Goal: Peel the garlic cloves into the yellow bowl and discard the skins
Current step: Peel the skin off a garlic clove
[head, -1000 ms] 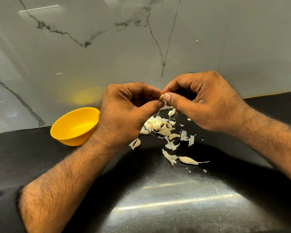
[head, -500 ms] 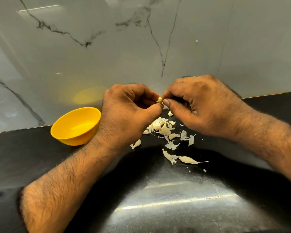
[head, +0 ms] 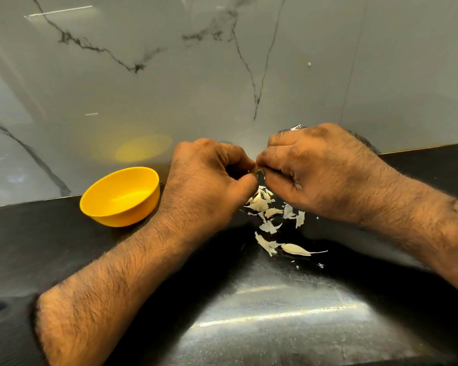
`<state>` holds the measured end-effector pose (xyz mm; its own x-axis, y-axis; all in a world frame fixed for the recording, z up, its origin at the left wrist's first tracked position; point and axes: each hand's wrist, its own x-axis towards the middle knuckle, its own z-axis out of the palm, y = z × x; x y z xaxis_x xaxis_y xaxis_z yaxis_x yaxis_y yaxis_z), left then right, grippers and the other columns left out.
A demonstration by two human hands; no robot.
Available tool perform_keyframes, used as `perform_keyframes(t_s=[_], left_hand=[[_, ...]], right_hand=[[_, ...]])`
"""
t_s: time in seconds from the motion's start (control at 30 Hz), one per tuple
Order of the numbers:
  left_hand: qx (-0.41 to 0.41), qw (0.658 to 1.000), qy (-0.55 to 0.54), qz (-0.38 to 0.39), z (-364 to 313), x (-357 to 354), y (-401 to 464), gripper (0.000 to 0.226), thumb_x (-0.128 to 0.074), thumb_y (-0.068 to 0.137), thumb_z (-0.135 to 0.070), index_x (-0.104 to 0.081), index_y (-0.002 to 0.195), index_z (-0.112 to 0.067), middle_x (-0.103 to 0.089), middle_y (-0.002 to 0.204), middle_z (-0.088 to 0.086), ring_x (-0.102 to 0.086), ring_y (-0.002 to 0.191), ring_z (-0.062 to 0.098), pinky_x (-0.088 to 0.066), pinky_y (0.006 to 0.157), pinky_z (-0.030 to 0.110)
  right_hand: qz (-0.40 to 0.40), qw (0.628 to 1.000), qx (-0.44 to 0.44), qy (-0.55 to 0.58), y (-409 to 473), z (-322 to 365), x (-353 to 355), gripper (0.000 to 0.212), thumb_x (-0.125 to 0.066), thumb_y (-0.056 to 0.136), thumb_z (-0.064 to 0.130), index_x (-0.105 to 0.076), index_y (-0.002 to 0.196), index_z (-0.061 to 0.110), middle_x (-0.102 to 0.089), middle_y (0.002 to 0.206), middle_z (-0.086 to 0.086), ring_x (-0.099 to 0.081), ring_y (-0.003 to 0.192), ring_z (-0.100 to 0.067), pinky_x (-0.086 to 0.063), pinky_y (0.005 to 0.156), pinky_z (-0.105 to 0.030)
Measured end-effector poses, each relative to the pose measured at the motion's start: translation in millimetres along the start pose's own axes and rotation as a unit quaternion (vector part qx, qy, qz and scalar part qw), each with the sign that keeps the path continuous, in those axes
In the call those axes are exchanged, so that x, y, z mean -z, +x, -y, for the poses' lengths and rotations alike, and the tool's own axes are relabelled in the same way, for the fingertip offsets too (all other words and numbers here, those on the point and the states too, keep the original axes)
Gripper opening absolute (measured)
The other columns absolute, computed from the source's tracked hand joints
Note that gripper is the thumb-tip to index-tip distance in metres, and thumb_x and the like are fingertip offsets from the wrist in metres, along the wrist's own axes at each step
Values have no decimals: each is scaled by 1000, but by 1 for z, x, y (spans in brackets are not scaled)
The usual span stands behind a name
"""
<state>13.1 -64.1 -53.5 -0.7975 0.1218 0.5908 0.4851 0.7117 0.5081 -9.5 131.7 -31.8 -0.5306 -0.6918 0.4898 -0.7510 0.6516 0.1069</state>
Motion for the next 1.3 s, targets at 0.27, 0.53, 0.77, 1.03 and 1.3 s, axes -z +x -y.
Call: perform_keyframes(t_s=[0.27,0.53,0.77,1.03,1.3], left_hand=[[31,997,-70,28,4,-1,3,17,-86,83,-11,-83,98,-19,-78,75,-10,-75,68,3,-66,68,30],[59,981,-176,49,10,-2,6,18,-90,82,-6,-81,96,-12,-80,79,-1,-79,70,17,-66,70,38],[79,959,-264,56,9,0,6,17,-84,84,5,-76,99,0,-80,81,13,-79,75,32,-67,71,42],[95,946,-305,62,6,1,5,24,-84,86,1,-72,107,0,-80,87,15,-80,79,31,-66,71,41],[124,918,-373,50,6,2,4,17,-77,89,7,-69,104,6,-79,90,22,-80,84,36,-67,72,40]], right_hand=[[-54,995,-41,68,-2,-3,-3,23,-59,98,32,-79,92,25,-61,72,14,-58,63,-5,-53,58,-30],[-96,969,-97,204,-3,-6,-3,12,-70,92,22,-81,88,23,-69,71,13,-67,66,-8,-56,58,-30],[-103,961,-113,231,-3,-11,-2,12,-71,93,17,-81,88,21,-71,70,11,-68,63,-10,-57,57,-27],[-90,959,-107,246,-2,-10,-1,11,-72,93,21,-81,89,21,-71,70,11,-69,63,-10,-57,55,-24],[-89,953,-120,264,-3,-11,-2,10,-72,93,17,-81,89,19,-73,72,9,-71,66,-10,-60,58,-25]])
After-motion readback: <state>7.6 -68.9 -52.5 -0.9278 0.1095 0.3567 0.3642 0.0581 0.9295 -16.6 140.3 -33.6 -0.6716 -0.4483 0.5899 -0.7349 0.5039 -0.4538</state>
